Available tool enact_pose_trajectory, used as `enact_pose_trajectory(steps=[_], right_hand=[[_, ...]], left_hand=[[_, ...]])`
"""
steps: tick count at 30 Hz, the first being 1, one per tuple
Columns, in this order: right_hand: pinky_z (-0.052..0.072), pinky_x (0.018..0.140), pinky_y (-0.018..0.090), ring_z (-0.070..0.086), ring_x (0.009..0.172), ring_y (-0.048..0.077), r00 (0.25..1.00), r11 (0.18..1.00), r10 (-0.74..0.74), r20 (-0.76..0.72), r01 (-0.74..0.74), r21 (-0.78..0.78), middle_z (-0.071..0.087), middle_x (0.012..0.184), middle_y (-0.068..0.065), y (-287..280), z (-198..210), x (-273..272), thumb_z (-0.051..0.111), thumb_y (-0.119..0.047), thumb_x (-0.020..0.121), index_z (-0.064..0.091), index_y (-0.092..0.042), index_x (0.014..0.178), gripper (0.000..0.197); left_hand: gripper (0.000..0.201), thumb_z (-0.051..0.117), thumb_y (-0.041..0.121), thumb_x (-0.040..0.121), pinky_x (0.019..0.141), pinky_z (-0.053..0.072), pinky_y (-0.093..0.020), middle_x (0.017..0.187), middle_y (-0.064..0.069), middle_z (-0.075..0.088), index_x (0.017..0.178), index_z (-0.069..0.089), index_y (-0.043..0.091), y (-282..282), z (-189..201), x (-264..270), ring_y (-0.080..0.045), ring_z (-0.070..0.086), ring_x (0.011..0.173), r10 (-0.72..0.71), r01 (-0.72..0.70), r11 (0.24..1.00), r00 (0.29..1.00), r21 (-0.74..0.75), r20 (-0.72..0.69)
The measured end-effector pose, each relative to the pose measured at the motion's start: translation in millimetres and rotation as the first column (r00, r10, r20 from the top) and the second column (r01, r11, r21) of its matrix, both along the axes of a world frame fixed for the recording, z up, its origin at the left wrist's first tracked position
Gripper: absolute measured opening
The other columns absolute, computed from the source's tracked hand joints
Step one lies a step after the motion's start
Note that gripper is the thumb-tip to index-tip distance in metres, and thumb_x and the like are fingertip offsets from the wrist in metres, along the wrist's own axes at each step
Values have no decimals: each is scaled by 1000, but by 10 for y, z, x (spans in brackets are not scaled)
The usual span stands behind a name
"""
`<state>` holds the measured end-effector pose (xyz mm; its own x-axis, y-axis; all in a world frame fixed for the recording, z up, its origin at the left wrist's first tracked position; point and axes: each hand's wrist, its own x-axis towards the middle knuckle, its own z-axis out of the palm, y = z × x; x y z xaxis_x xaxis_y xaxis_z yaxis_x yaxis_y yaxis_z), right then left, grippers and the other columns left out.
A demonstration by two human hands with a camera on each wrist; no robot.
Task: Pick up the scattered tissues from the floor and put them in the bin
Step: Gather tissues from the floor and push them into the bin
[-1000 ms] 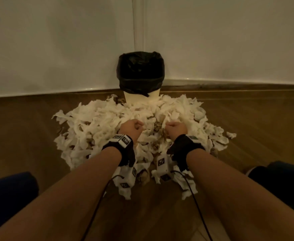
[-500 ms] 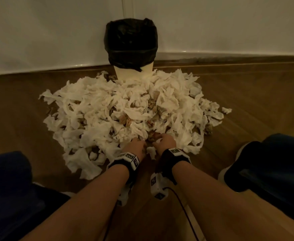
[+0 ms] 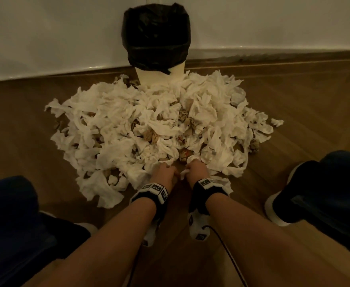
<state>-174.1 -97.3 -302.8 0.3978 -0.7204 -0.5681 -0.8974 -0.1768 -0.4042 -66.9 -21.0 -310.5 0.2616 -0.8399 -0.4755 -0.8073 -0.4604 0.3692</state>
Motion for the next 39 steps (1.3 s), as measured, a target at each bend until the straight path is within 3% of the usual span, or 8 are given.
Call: enact_pose_trajectory(steps=[6,11,13,16,22,30,35,39], right_hand=[[51,52,21,62,59,14,791,806,-533,300,367,465,61,94,14,-244,182,-113,49,0,92,58,5,117,27],[46,78,45,50,88,32,591,594,-744,311,373,713,50,98,10,-430,426,-136,38,-4,98,46,-25,121,33],[44,88,45,51,90,32,575,555,-767,284,373,744,51,92,9,-454,530,-135,36,-3,96,53,-14,106,23],[44,60,30,43,64,23,428,440,-864,265,386,811,53,54,8,-491,671,-126,31,5,89,44,-9,67,29],[47,46,21,61,56,27,174,340,-933,316,127,932,62,68,11,-621,1208,2,28,-14,92,51,-5,77,29],[36,56,25,55,65,23,142,448,-890,433,104,888,65,81,10,-1277,1884,417,27,-16,99,58,-9,105,33],[28,59,25,36,59,15,262,713,-691,674,91,695,50,58,8,-1669,2291,745,27,-2,97,48,-8,128,38],[44,65,24,57,76,22,313,868,-495,811,217,446,55,102,15,-1848,2518,1051,38,4,96,47,7,131,37]], left_hand=[[39,69,18,78,85,39,-22,129,-4,33,113,56,25,52,173,179,-21,42,115,141,-157,981,981,-112,-136],[66,67,13,83,97,41,-30,140,-9,45,141,36,21,10,410,264,-24,45,126,298,-337,937,909,-95,-292],[64,67,15,84,100,40,-30,142,-7,44,141,38,19,-23,499,305,-23,45,128,329,-375,921,895,-109,-300],[63,70,20,82,101,42,-33,138,-8,48,138,43,15,-117,650,383,-23,48,125,336,-399,907,879,-135,-340],[58,71,31,81,91,46,-27,123,-7,61,133,50,15,-367,1041,565,-22,58,110,301,-387,876,905,-286,-301],[58,63,22,88,96,47,-38,128,-11,57,140,39,14,-988,1745,903,-28,56,114,296,-410,792,906,-453,-303],[57,64,23,86,91,49,-36,118,-7,58,137,40,21,-1345,2190,1180,-24,58,108,254,-395,695,917,-601,-309],[56,72,28,78,82,51,-32,111,0,60,128,46,29,-1541,2437,1404,-21,60,99,273,-386,639,923,-665,-273]])
